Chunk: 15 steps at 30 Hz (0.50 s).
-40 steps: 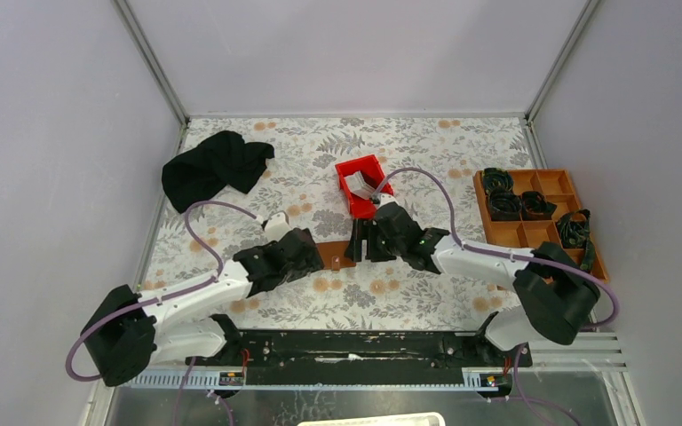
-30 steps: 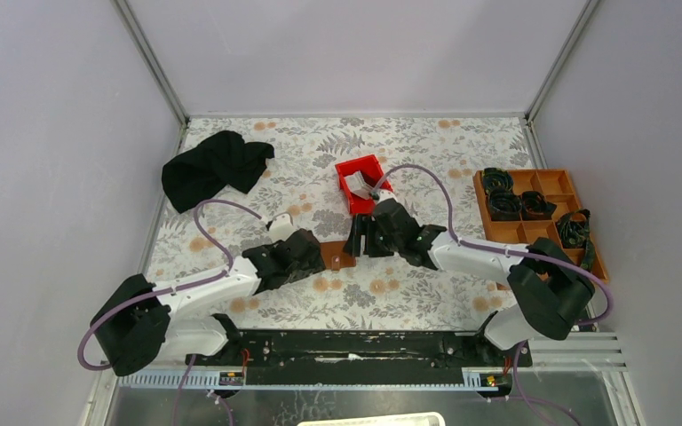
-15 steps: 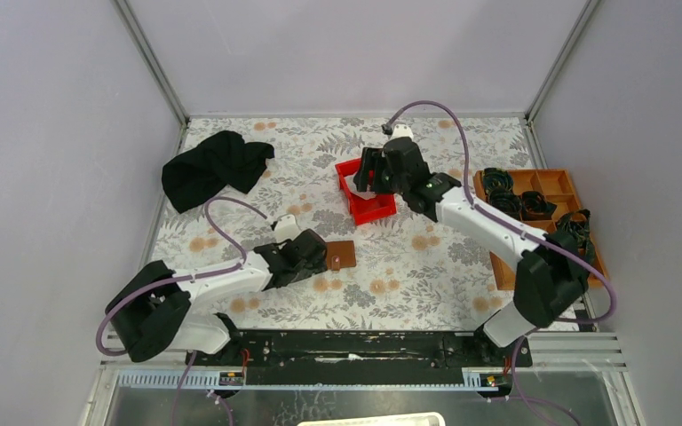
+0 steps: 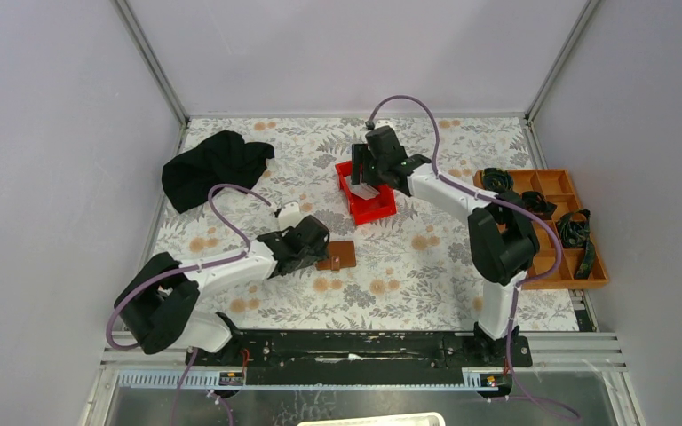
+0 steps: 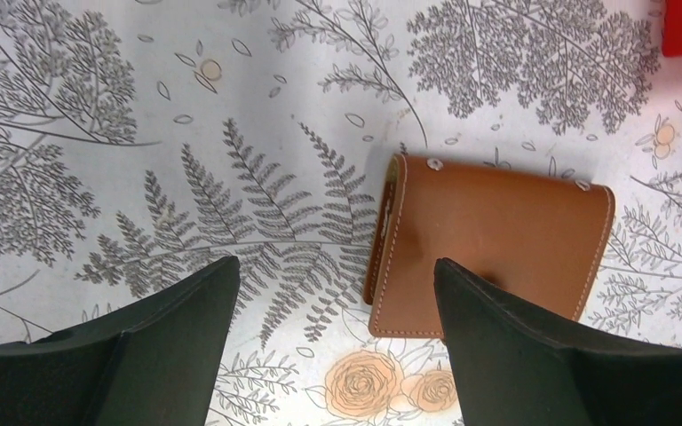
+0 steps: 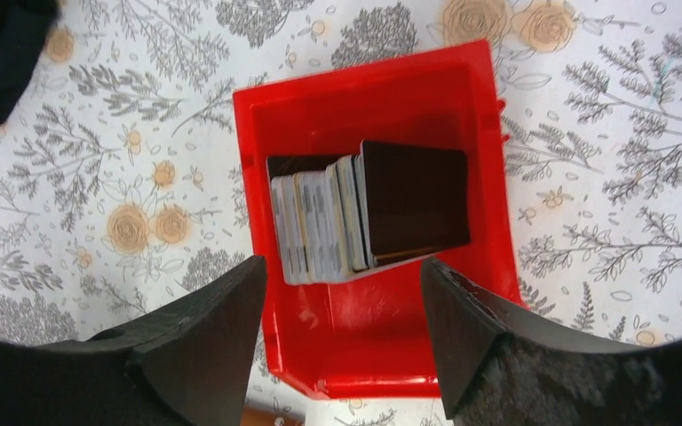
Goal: Put the credit cards into the card holder
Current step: Pick up the credit card from the storage box.
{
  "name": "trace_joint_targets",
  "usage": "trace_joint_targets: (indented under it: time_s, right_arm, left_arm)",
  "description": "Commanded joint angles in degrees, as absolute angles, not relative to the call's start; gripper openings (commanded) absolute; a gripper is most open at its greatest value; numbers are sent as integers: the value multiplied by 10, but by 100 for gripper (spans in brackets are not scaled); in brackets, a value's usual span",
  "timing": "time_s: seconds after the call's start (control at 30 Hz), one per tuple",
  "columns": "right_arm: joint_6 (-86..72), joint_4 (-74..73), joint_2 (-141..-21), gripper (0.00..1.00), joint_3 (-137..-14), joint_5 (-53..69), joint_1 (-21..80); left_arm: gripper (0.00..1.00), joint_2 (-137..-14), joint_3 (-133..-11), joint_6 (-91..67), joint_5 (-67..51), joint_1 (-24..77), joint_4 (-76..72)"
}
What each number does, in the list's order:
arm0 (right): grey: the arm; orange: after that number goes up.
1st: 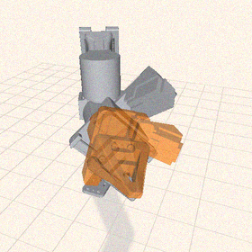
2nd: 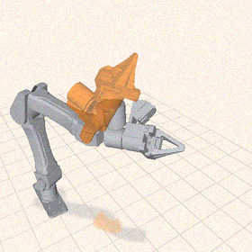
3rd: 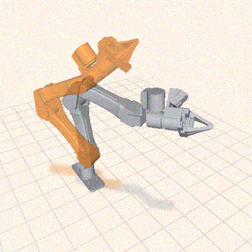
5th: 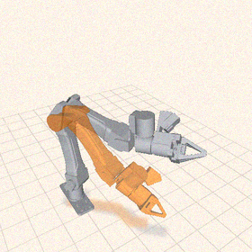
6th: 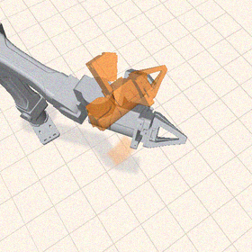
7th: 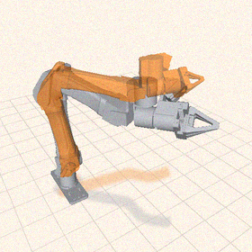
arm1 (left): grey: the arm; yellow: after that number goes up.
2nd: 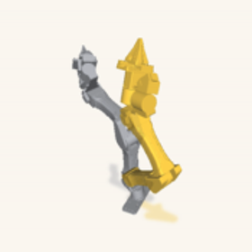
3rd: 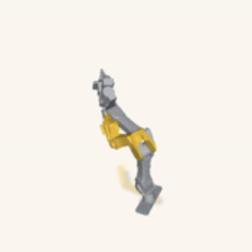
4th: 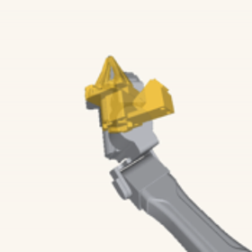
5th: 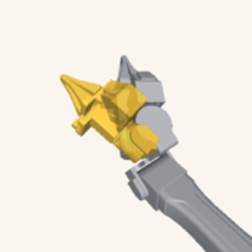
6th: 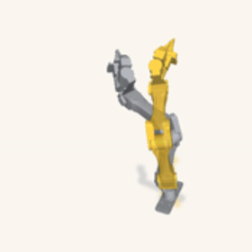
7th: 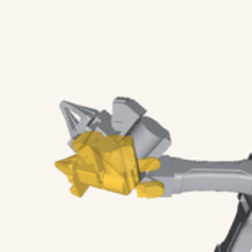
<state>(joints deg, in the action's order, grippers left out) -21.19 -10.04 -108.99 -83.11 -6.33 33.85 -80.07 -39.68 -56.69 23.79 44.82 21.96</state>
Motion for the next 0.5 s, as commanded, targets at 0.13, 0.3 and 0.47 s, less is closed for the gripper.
trace_joint_targets:
  time_s: [0.13,0.3,0.47]
  right_arm:
    - [-213,-93,-1135,69,-902,5,290]
    - [-210,-106,-1173,68,-938,51,280]
    - [-212,-107,-1185,68,-940,71,280]
  left_arm:
    - [88,-802,-398,-529,233,412,185]
    - [88,-820,-410,-512,222,396,176]
    - [88,-825,-414,-506,214,386,171]
